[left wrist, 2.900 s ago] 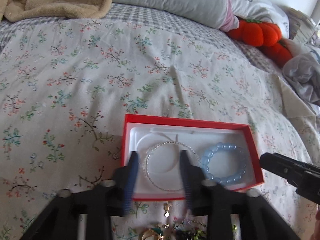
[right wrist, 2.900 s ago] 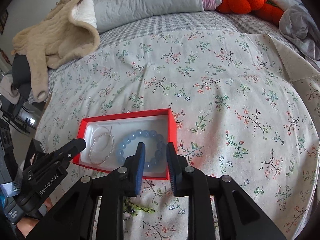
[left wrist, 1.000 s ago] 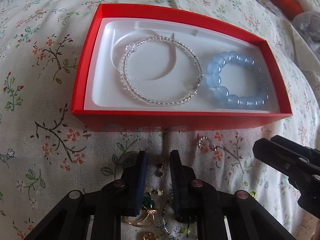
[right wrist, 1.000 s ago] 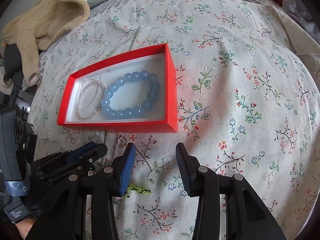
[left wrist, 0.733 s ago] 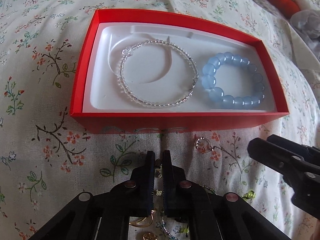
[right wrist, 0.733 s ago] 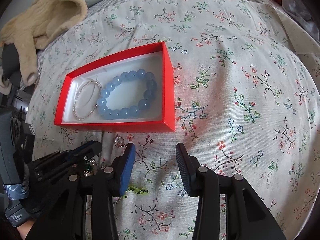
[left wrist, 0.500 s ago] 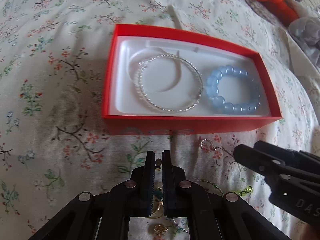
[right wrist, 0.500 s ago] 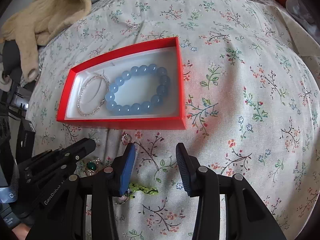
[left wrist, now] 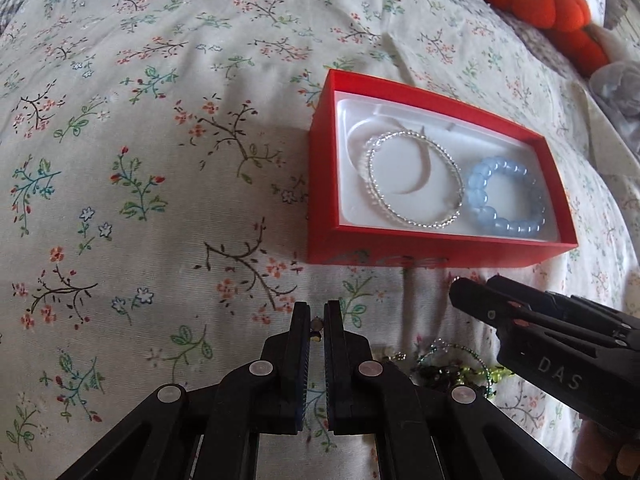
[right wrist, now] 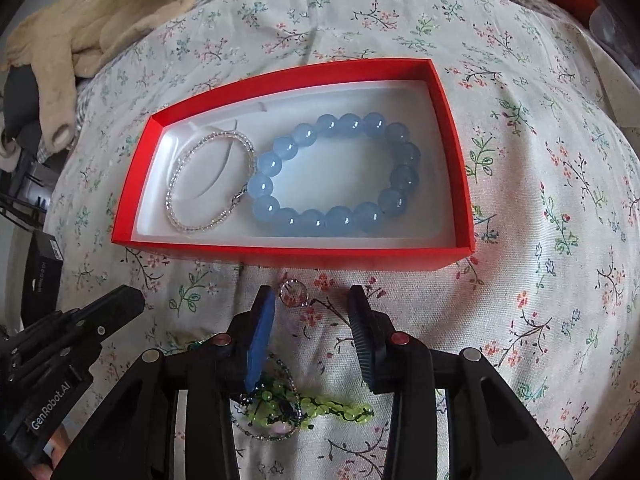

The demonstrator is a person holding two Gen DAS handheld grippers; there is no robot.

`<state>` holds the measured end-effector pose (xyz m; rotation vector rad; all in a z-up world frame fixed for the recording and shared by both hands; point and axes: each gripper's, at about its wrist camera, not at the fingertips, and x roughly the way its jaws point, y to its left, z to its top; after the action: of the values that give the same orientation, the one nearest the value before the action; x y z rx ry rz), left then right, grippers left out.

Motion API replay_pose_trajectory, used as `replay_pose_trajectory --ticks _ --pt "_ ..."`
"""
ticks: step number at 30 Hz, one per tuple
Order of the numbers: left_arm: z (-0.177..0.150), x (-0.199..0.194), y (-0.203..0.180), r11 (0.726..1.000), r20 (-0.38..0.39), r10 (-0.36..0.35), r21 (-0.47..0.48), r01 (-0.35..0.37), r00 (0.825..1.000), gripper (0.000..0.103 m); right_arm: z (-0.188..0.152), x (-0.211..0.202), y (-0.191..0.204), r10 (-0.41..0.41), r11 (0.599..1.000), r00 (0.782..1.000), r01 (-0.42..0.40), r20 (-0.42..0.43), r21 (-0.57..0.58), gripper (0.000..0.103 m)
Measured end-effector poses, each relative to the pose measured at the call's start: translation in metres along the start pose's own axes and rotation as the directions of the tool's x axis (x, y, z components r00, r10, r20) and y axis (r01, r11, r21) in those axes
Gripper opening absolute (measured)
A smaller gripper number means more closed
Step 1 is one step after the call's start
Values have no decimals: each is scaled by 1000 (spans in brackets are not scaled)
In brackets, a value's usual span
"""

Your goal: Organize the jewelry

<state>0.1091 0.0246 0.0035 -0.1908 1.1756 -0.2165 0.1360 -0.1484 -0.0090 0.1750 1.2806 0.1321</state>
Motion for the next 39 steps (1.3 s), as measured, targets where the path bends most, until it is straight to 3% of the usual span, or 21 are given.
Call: replay_pose_trajectory --ticks 6,10,15,16,19,35,39 --pt "0 -1 0 1000 2 -4 -7 4 1000 1 1 6 13 -52 997 999 53 13 -48 31" --pt "-1 -2 -1 1000 -1 -2 -7 2 1000 1 0 8 20 -114 989 993 116 31 -93 15" --pt "-1 -2 -2 1000 0 3 -8 -3 1000 1 1 5 16 -96 991 995 99 31 -87 13" --pt "-1 -2 -1 1000 0 3 -9 -3 1000 1 1 4 15 -83 993 996 85 27 -81 5" --pt "0 -2 -2 1000 0 6 -10 -6 1000 1 -2 -4 11 -31 998 999 32 15 -62 5" --pt "2 -5 -12 1000 19 -3 -12 3 1000 1 -9 -37 -6 77 997 996 -77 46 -14 5" --pt "6 -16 -12 998 62 -60 -24 62 996 1 -10 -51 -5 102 995 992 -101 74 -15 5"
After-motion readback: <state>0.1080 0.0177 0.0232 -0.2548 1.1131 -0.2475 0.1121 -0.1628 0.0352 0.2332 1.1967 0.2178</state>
